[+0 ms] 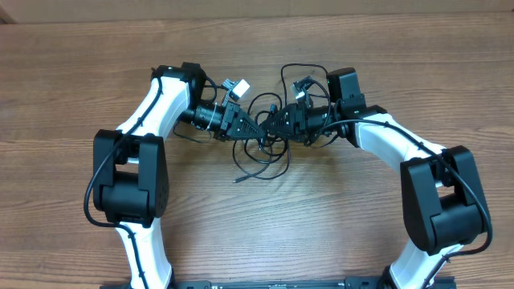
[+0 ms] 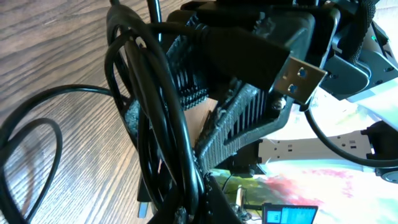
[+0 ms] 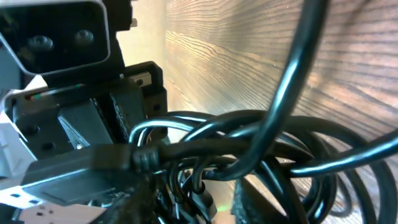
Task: Untangle cables
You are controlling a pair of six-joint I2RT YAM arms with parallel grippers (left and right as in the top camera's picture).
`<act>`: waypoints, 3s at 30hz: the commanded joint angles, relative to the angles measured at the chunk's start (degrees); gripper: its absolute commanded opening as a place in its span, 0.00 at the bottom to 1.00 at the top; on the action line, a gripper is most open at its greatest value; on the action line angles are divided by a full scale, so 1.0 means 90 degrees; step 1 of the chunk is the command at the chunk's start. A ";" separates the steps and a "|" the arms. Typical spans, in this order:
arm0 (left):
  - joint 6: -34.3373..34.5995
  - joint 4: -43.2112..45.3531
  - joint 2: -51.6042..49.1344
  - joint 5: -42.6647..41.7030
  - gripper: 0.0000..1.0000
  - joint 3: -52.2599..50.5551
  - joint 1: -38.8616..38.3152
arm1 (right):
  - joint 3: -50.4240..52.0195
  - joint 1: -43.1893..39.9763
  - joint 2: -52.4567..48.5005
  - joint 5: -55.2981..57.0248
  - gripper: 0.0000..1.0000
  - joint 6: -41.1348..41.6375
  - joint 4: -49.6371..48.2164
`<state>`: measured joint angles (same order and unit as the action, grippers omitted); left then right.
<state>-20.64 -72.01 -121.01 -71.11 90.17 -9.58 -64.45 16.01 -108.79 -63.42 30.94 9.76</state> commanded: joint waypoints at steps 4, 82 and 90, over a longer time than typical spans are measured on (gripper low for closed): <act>-0.0634 -0.0007 0.0019 -0.0882 0.04 0.0117 -0.0012 | -0.0085 0.0185 0.0158 0.0359 0.30 0.0257 0.0010; -0.0410 -0.1409 0.0019 0.0323 0.68 0.0345 0.0685 | -0.0085 -0.0988 0.0158 0.2977 1.00 -0.0831 0.2999; 0.0206 -0.1124 0.0019 0.1413 0.74 0.0345 0.0670 | -0.0085 -0.0988 0.0158 0.3048 1.00 -0.0831 0.2953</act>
<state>-23.03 -83.81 -121.05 -64.12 92.20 -3.29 -64.55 7.22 -108.68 -37.47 24.14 36.71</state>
